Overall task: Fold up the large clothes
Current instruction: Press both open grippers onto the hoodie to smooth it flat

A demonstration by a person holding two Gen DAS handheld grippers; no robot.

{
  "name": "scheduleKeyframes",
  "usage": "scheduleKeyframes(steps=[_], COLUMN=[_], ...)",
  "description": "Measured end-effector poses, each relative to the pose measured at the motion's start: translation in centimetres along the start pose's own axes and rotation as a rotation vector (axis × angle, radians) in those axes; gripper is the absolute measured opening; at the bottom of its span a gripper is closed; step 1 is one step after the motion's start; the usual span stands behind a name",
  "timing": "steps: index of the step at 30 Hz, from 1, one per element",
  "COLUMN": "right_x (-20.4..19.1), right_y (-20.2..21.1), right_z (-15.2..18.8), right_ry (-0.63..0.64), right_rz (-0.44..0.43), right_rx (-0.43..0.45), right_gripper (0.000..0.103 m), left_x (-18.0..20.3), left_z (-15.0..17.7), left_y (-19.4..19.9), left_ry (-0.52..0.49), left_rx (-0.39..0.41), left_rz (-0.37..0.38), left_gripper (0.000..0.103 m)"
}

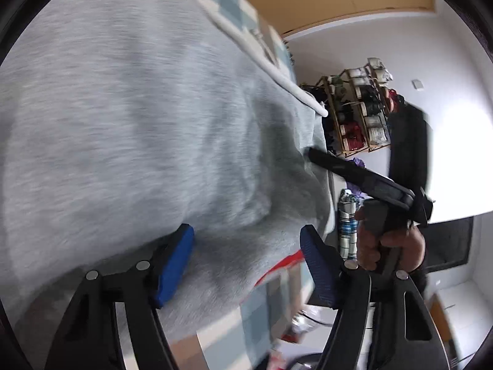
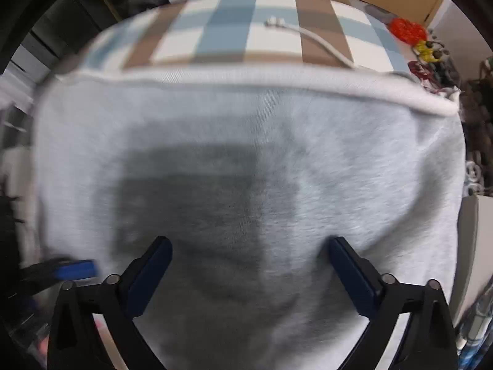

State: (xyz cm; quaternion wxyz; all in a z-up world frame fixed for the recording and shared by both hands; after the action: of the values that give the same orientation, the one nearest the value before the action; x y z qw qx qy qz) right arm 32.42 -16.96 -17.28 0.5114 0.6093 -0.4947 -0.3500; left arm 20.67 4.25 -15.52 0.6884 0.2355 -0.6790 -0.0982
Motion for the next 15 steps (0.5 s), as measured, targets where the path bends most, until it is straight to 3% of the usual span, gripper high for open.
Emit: scheduleKeyframes(steps=[2, 4, 5, 6, 9, 13, 15], right_x=[0.4, 0.0, 0.2, 0.6, 0.5, 0.3, 0.3], right_y=[2.1, 1.9, 0.7, -0.8, -2.8, -2.9, -2.2], right_z=[0.4, 2.7, 3.9, 4.7, 5.2, 4.9, 4.8], right_ry=[0.015, 0.086, 0.133, 0.17, 0.083, 0.072, 0.087], right_rz=[-0.04, -0.059, -0.003, 0.069, 0.016, 0.075, 0.077], right_rx=[0.045, -0.003, -0.037, -0.067, -0.06, -0.009, -0.027], right_gripper=[0.102, 0.102, 0.102, 0.103, 0.103, 0.103, 0.103], left_x=[0.2, 0.9, 0.5, -0.4, -2.4, -2.0, -1.2], left_z=[-0.7, -2.2, -2.9, -3.2, -3.4, -2.1, -1.8], left_y=[1.7, 2.2, 2.4, 2.6, 0.9, 0.9, 0.5], left_ry=[0.014, -0.031, -0.037, -0.03, -0.005, -0.024, 0.004], left_rx=[0.018, 0.074, 0.105, 0.125, 0.156, 0.129, 0.098], left_rz=[-0.027, -0.073, -0.105, -0.139, -0.128, -0.198, -0.201], left_gripper=[0.068, 0.074, 0.082, 0.083, 0.083, 0.083, 0.083])
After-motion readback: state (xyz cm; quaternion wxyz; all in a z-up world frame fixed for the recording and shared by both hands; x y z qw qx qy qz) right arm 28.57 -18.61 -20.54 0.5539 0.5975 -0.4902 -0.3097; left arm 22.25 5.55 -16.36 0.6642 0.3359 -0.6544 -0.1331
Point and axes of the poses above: each gripper's, at about its wrist camera, not at the fingertips, and y roughly against the way its jaws point, x to its right, z to its underside, the point moved 10 cm from there along -y, roughly the way its jaws point, and after that the axes turned 12 degrees about z, right-handed, at the moved point
